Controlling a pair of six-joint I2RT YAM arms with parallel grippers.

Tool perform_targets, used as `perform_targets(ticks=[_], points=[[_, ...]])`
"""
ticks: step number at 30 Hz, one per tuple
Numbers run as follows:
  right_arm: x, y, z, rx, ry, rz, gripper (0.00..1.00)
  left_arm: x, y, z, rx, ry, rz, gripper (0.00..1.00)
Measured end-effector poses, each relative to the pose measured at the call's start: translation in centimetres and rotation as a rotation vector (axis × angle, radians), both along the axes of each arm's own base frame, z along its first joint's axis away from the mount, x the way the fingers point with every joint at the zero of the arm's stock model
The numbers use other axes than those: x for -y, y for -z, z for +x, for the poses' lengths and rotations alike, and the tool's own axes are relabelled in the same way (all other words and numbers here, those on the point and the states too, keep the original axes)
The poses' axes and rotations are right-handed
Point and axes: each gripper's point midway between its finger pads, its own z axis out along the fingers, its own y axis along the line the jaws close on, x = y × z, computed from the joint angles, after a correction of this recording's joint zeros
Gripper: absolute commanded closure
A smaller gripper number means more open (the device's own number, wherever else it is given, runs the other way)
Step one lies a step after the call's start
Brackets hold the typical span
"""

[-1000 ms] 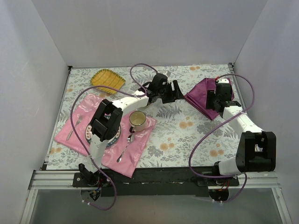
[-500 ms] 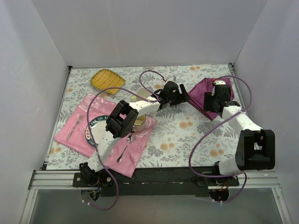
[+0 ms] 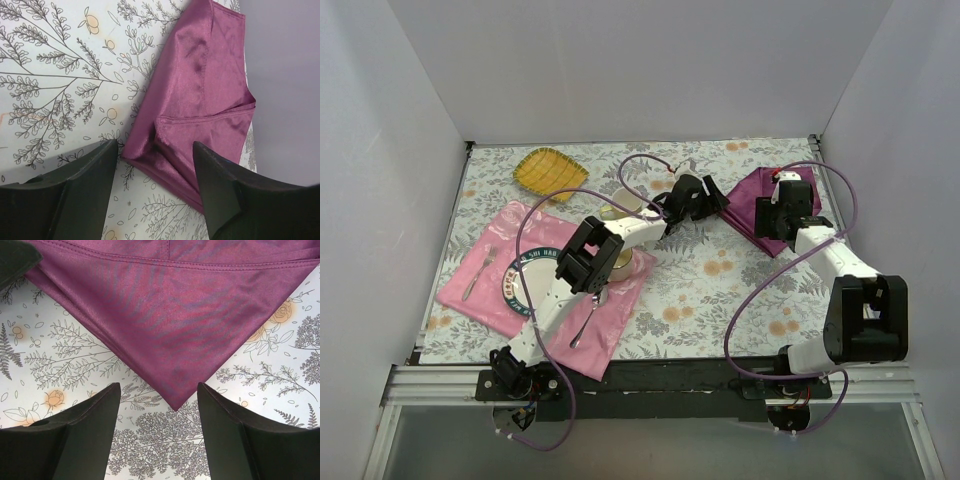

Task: Fold the napkin, place the utensils inside, and roll it up
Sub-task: Roll the napkin with the utensil

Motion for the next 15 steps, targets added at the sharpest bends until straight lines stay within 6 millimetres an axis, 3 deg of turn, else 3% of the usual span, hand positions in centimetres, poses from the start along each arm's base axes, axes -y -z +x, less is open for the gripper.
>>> perform_targets(ticks=[15], points=[[-0.62,0.7,0.21,-0.014,-0.036,0.017,0.3,0.68,0.16,0.75,-0.006,-0.015,-0.03,0.44]])
